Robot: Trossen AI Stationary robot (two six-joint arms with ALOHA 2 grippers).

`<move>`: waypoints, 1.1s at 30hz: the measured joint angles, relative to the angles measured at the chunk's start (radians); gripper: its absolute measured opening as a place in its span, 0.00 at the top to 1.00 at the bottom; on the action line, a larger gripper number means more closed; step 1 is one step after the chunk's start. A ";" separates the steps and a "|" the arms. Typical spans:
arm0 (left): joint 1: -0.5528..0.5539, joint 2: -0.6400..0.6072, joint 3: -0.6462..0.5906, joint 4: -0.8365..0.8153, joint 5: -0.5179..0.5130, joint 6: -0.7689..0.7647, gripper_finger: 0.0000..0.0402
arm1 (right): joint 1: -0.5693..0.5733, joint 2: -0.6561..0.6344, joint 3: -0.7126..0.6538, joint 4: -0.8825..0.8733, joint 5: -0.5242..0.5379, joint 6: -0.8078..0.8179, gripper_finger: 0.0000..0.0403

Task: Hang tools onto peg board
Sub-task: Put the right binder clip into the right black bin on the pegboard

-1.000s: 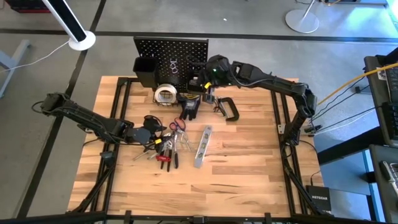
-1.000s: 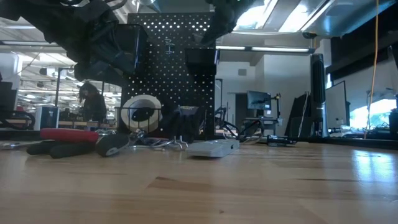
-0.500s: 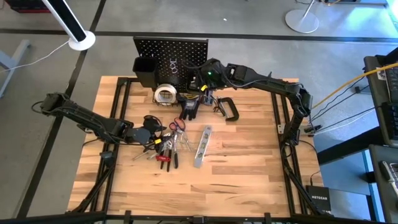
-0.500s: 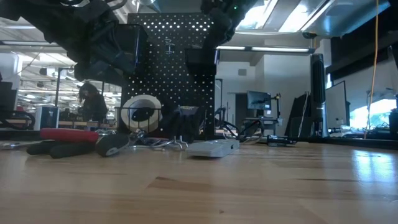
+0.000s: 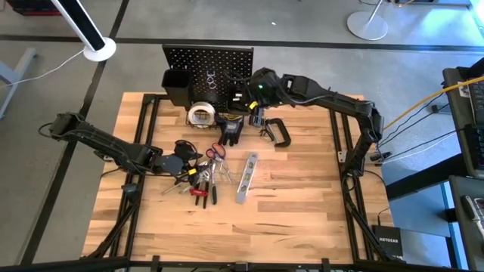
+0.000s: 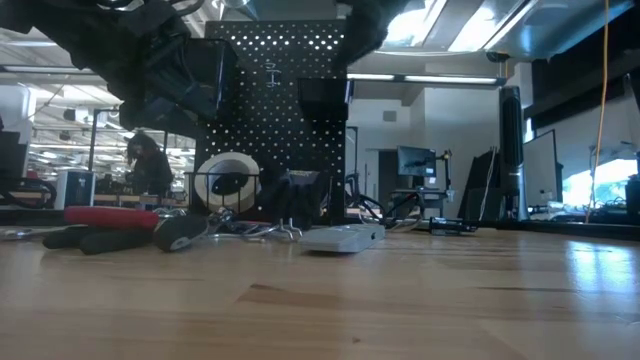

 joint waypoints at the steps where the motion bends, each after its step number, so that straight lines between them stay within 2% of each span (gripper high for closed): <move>1: 0.000 0.000 0.000 -0.001 0.000 0.000 0.35 | 0.015 0.000 0.009 -0.001 -0.001 0.005 0.59; 11: 0.000 0.000 0.000 -0.001 0.000 -0.002 0.35 | 0.212 -0.004 -0.042 0.003 -0.004 0.003 0.61; 15: 0.000 0.000 0.000 0.000 0.000 -0.003 0.35 | 0.262 -0.004 -0.114 0.015 -0.004 -0.003 0.61; 20: 0.000 0.000 0.000 0.000 0.000 -0.003 0.35 | 0.303 -0.003 -0.286 0.105 -0.004 -0.004 0.61; 27: 0.000 0.000 0.000 0.000 0.000 -0.003 0.35 | 0.325 -0.003 -0.554 0.450 -0.029 0.028 0.61; 33: 0.000 0.000 0.000 0.000 0.000 -0.003 0.35 | 0.321 -0.003 -0.683 0.649 -0.078 0.083 0.61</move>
